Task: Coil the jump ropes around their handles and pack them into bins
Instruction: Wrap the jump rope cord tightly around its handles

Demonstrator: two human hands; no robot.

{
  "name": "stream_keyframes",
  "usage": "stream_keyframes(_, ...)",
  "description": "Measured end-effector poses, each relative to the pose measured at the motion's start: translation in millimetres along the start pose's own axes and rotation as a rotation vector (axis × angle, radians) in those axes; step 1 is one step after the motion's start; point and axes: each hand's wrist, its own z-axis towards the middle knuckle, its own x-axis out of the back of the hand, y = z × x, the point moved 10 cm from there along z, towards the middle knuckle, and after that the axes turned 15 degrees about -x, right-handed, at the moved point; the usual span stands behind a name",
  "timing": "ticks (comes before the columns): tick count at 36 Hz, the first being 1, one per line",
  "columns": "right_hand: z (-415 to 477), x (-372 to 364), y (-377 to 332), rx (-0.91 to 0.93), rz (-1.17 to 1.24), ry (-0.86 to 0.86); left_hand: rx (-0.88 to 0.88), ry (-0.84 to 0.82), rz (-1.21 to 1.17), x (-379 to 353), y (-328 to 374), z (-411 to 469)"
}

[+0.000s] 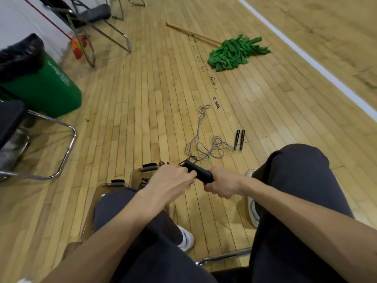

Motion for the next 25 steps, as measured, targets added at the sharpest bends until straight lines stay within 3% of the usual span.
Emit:
stream_keyframes(8, -5.0, -19.9, -8.9, 0.091, -0.331, -0.045, -0.178, -0.053, -0.019, 18.9, 8.7, 4.3)
stream_keyframes(12, -10.6, -29.8, -14.0, 0.190, -0.466, -0.049, -0.146, -0.133, -0.132, 23.6, 1.5, 5.0)
stream_keyframes(21, -27.4, -21.8, -24.4, 0.352, -0.468, -0.023, 0.031, 0.054, -0.563, 41.0, -31.6, -3.7)
stream_keyframes(25, -34.4, -16.6, -29.9, 0.393, -0.448, 0.014, 0.048, 0.094, -0.627, 46.5, -33.2, -6.4)
